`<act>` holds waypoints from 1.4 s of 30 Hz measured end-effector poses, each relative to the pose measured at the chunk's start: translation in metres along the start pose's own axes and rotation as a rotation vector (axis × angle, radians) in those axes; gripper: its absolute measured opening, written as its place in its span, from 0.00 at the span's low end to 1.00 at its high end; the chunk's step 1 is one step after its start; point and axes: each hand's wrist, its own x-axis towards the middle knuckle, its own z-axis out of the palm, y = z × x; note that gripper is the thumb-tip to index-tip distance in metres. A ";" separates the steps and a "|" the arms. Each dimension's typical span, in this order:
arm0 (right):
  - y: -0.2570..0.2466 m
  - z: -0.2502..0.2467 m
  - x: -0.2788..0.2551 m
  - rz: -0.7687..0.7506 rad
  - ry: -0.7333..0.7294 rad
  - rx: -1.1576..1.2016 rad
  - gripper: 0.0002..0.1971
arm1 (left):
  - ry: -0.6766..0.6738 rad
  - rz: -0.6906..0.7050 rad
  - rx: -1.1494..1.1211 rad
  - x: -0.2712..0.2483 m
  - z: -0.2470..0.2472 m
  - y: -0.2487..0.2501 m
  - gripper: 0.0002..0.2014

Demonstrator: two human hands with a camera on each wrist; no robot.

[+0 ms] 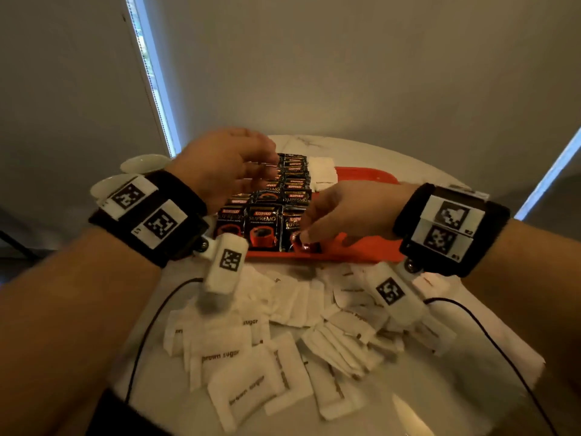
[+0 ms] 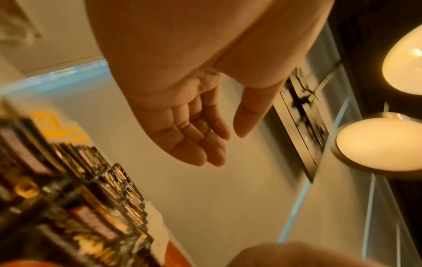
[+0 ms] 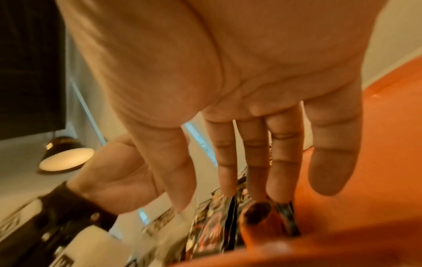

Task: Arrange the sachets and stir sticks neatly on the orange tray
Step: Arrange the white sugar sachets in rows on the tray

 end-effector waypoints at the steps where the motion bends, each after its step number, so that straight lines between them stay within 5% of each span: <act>1: -0.003 0.004 -0.010 -0.021 -0.008 -0.067 0.13 | -0.025 0.002 0.090 -0.010 -0.002 0.002 0.03; 5: -0.011 0.018 -0.050 -0.072 -0.127 -0.365 0.24 | -0.152 -0.037 0.549 -0.055 -0.022 0.003 0.05; 11: -0.010 0.040 -0.091 -0.064 -0.329 -0.618 0.46 | -0.455 -0.253 1.167 -0.111 -0.050 -0.004 0.33; 15: -0.013 0.060 -0.089 -0.116 -0.272 -0.728 0.43 | -0.507 -0.312 1.320 -0.129 -0.041 -0.016 0.47; 18: -0.020 0.066 -0.083 -0.154 -0.223 -0.706 0.33 | -0.427 -0.272 1.372 -0.132 -0.031 -0.025 0.44; 21: -0.025 0.065 -0.081 -0.186 -0.168 -0.650 0.20 | -0.345 -0.232 1.365 -0.133 -0.024 -0.027 0.38; 26: -0.024 0.052 -0.071 -0.170 -0.079 -0.507 0.13 | -0.325 -0.264 1.266 -0.130 -0.027 -0.022 0.23; 32: -0.021 0.025 -0.063 -0.171 0.047 -0.043 0.15 | -0.085 -0.295 0.723 -0.118 -0.041 -0.013 0.12; 36: -0.015 0.018 -0.052 -0.203 -0.011 0.237 0.14 | -0.136 -0.372 0.335 -0.109 -0.049 -0.010 0.14; 42: 0.001 0.011 -0.025 -0.370 -0.052 0.776 0.18 | -0.187 -0.377 0.095 -0.096 -0.038 -0.014 0.17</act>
